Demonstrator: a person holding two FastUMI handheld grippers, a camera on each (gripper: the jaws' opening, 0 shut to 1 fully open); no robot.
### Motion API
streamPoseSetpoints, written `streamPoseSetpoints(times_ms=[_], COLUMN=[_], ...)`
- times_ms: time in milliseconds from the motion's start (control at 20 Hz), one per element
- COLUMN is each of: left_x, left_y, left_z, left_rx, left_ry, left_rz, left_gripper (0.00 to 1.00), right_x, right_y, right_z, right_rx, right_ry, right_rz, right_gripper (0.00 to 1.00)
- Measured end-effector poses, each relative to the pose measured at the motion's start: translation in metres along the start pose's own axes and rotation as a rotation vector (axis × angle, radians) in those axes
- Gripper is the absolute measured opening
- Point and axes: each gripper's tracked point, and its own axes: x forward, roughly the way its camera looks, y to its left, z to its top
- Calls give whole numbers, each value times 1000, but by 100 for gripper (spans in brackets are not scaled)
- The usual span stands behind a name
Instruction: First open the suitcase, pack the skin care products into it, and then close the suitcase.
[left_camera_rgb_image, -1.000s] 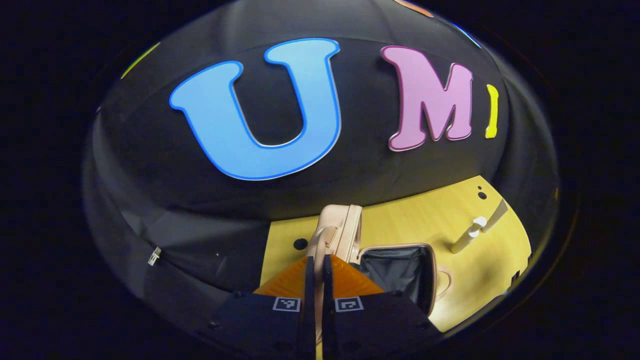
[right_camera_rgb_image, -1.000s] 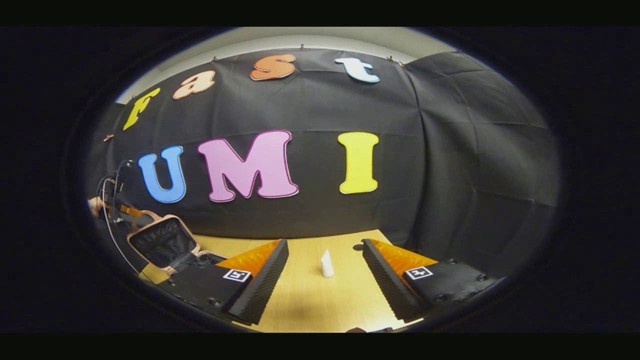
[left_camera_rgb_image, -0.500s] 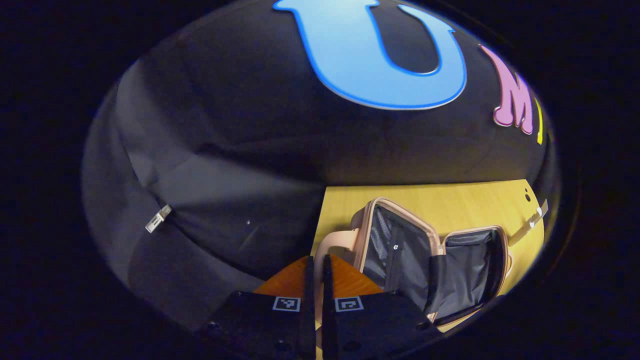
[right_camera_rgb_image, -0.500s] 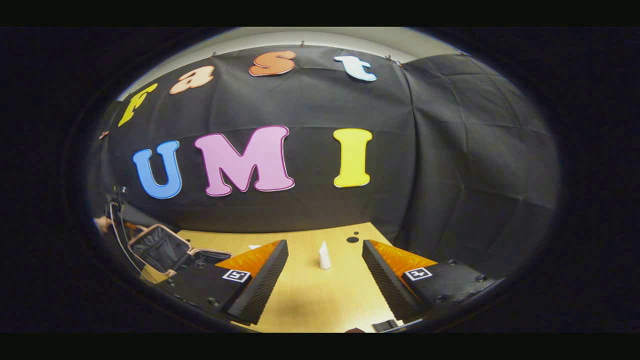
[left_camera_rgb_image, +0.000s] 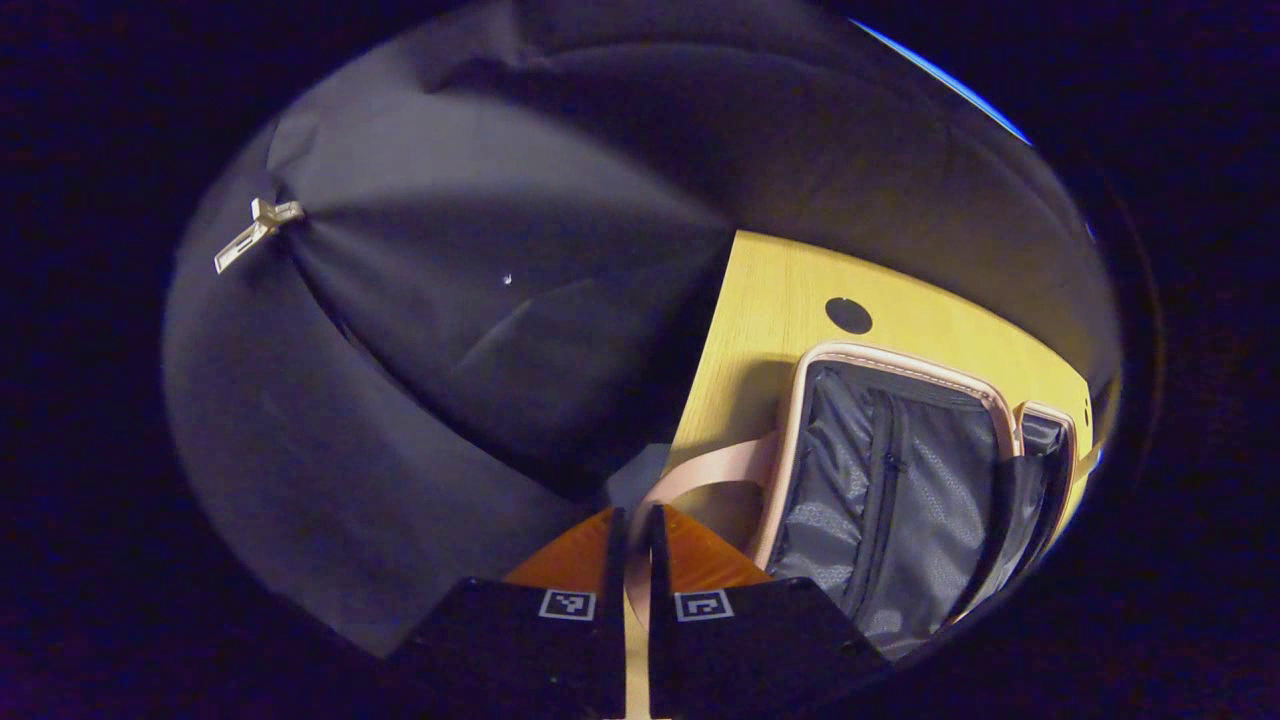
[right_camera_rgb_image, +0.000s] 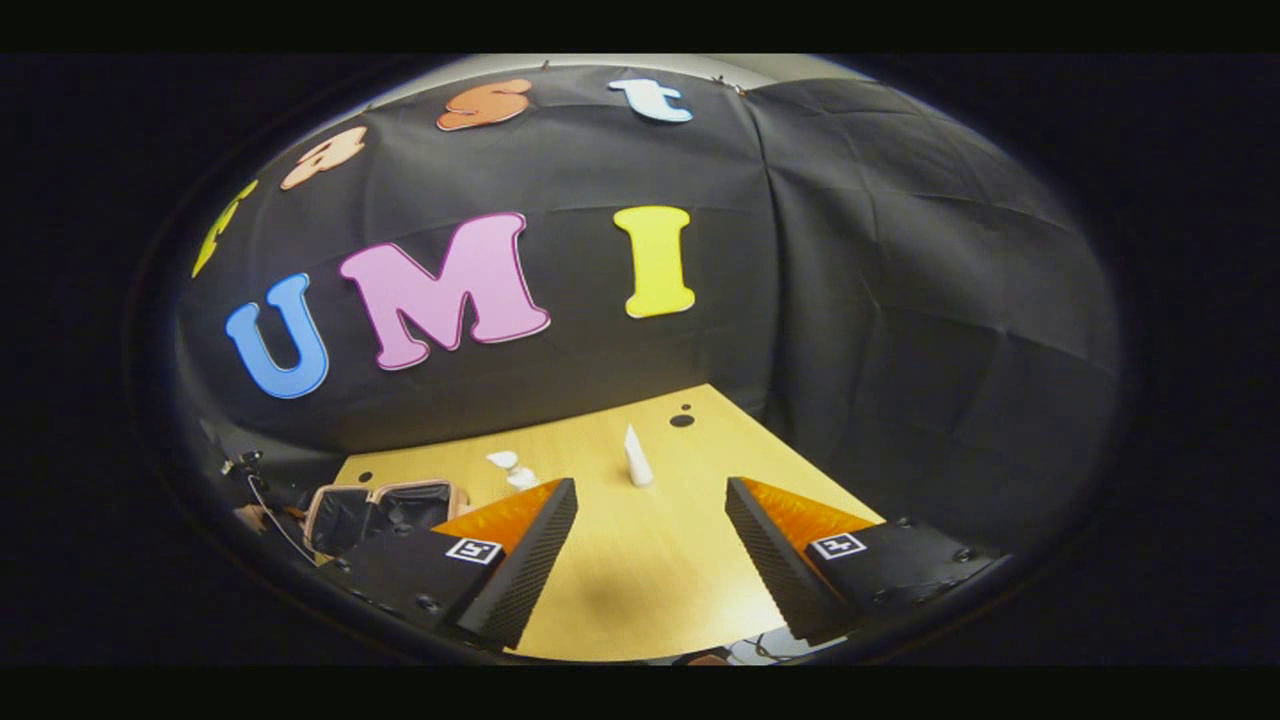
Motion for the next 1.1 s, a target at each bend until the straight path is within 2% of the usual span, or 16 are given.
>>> streamPoseSetpoints(times_ms=[100, 150, 200, 250, 400, 450, 550, 650, 750, 850, 1100], left_x=[3, 5, 5, 3, 1, -5, -29, -70, -115, -155, -225], left_y=[3, 4, 3, 2, 22, 27, 30, 10, -20, -65, -231], left_z=[-3, -1, -3, -8, -28, -31, -16, 6, 23, 23, -41], left_rx=[9, 8, -9, -32, -121, -150, -206, -250, -206, -121, 22], left_ry=[10, 3, -5, 5, 7, 2, -87, -210, -294, -358, -363], left_rz=[-12, -17, -30, -45, -21, -14, -53, -177, -261, -284, -439], left_gripper=[17, 23, 20, 24, 84, 82, 93, 96, 96, 97, 96], right_x=[0, 0, 0, 3, 5, 8, 13, 24, 35, 50, 87], right_y=[7, 10, 14, 18, 29, 31, 32, 31, 34, 33, 24], right_z=[-10, -12, -14, -14, -17, -17, -21, -31, -38, -46, -63], right_rx=[-13, -16, -16, -13, -11, -15, -23, -21, -15, -34, -62], right_ry=[21, 29, 32, 32, 32, 27, 28, 53, 70, 79, 120], right_rz=[-7, -10, -9, -6, 12, 18, 27, 33, 57, 74, 119], right_gripper=[96, 96, 95, 95, 95, 96, 95, 95, 96, 95, 96])
